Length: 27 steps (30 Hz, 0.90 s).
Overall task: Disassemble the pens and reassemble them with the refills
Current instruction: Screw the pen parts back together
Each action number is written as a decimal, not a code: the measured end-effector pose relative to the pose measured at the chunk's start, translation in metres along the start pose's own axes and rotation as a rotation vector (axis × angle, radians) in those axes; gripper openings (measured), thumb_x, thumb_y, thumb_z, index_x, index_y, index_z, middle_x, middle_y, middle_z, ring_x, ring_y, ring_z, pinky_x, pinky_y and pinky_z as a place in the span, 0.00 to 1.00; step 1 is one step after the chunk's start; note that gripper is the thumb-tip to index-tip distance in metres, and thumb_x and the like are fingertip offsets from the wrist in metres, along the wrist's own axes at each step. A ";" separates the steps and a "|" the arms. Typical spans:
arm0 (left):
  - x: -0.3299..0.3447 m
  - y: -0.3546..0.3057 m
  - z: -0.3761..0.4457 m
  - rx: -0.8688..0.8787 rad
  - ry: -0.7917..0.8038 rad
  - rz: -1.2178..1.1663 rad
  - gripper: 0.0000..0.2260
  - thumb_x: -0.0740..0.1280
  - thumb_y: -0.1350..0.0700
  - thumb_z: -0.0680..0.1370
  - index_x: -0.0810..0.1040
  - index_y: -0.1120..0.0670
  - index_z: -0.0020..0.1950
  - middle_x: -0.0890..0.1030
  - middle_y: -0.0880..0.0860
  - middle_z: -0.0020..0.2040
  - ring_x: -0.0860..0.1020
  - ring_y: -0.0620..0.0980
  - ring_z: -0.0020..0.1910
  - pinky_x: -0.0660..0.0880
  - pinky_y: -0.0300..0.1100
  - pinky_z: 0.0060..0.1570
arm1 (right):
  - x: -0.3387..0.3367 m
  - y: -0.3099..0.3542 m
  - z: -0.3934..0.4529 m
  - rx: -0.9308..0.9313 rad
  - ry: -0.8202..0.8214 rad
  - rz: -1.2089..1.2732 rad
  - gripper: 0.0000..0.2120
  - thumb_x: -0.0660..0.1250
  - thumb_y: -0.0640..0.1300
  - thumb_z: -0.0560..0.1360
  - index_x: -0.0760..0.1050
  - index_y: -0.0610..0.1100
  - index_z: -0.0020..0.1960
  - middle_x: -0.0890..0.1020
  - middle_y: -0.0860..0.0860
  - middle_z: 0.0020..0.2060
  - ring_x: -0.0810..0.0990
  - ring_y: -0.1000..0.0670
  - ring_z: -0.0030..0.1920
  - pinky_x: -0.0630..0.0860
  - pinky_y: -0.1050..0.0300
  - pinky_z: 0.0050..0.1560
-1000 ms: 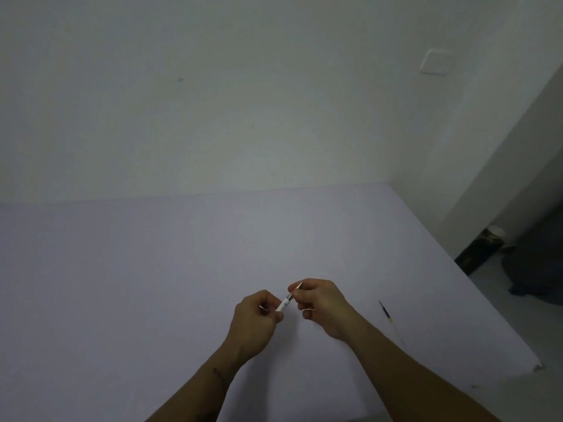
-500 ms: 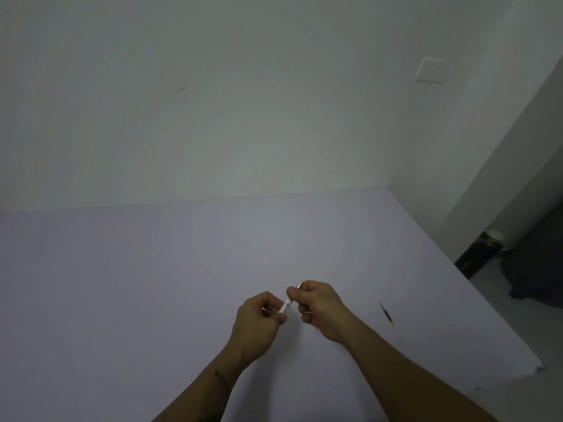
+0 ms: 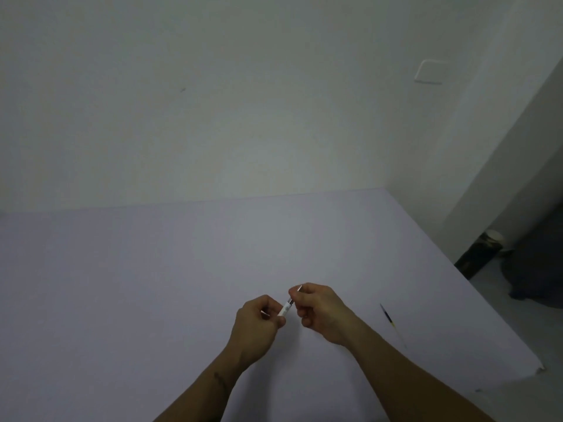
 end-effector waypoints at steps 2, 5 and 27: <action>-0.001 -0.001 0.001 0.000 -0.003 -0.001 0.07 0.72 0.62 0.73 0.80 0.52 0.38 0.80 0.51 0.37 0.74 0.46 0.32 0.71 0.37 0.32 | -0.001 -0.001 0.001 -0.008 0.029 0.067 0.08 0.66 0.33 0.76 0.84 0.39 0.48 0.79 0.48 0.31 0.73 0.51 0.31 0.70 0.60 0.29; 0.001 -0.004 0.001 0.002 0.012 0.001 0.07 0.72 0.62 0.73 0.80 0.52 0.38 0.79 0.50 0.36 0.73 0.44 0.30 0.69 0.35 0.31 | -0.003 0.002 0.001 -0.018 -0.045 -0.048 0.07 0.69 0.36 0.75 0.81 0.40 0.38 0.75 0.47 0.28 0.71 0.52 0.28 0.69 0.60 0.26; 0.003 -0.007 0.004 -0.002 0.031 0.013 0.06 0.72 0.62 0.72 0.80 0.53 0.38 0.79 0.50 0.36 0.73 0.46 0.30 0.71 0.39 0.32 | -0.005 0.001 0.004 0.011 -0.036 -0.020 0.06 0.68 0.37 0.76 0.79 0.41 0.40 0.74 0.47 0.30 0.68 0.52 0.28 0.65 0.61 0.24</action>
Point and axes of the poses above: each hand's wrist, its own z-axis towards the middle knuckle, its own x-axis out of the palm, y = z × x, the point moved 5 cm from there along z, towards the middle knuckle
